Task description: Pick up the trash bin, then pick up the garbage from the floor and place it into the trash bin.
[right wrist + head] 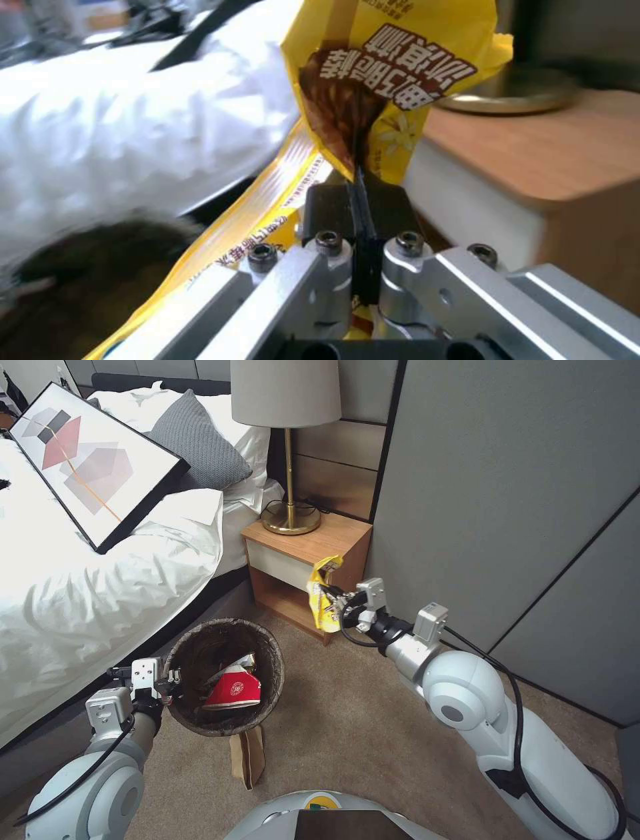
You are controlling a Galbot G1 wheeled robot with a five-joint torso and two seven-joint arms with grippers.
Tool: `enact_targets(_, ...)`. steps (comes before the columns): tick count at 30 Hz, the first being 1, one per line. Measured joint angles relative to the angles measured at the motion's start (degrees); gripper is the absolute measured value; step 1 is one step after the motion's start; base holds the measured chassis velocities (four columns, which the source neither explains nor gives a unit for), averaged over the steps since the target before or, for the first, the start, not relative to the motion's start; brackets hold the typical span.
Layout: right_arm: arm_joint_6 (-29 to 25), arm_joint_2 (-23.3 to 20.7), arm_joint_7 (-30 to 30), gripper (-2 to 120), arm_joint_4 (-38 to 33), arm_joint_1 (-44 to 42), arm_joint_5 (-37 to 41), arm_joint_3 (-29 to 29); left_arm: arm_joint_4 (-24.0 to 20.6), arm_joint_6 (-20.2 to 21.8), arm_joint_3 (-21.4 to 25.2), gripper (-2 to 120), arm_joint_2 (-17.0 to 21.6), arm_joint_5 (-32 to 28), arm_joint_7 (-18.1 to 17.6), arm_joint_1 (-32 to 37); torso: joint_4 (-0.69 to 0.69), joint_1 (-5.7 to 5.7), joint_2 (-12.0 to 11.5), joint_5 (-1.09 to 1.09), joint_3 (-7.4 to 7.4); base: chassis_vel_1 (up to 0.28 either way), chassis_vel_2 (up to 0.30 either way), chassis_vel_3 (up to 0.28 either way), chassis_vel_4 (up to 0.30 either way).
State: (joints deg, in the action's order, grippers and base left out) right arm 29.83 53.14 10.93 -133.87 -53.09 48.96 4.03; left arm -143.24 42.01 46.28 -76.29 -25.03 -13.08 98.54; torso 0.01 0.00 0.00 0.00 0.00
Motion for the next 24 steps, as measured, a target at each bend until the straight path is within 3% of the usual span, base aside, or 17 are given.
enact_targets(11,0.48,-1.1,-2.54,0,1.51,11.72,1.18,-13.56,0.0,0.07,-0.41,4,0.1,0.21,0.14,-0.48,0.01,0.0,0.0,-0.01,0.0,0.0,0.0,0.0,0.0)
enact_targets(13,0.98,-0.54,-2.1,0,2.05,15.43,2.11,-18.88,0.0,0.1,-0.41,4,0.14,0.16,0.15,-0.54,0.0,0.0,0.0,-0.01,0.0,0.0,0.0,0.0,0.0)
enact_targets(24,2.66,1.45,2.22,0,4.0,21.08,3.38,-32.01,0.0,0.13,-0.7,4,-0.17,0.12,0.01,-0.67,-0.01,0.0,0.0,-0.01,0.0,0.0,0.0,0.0,0.0)
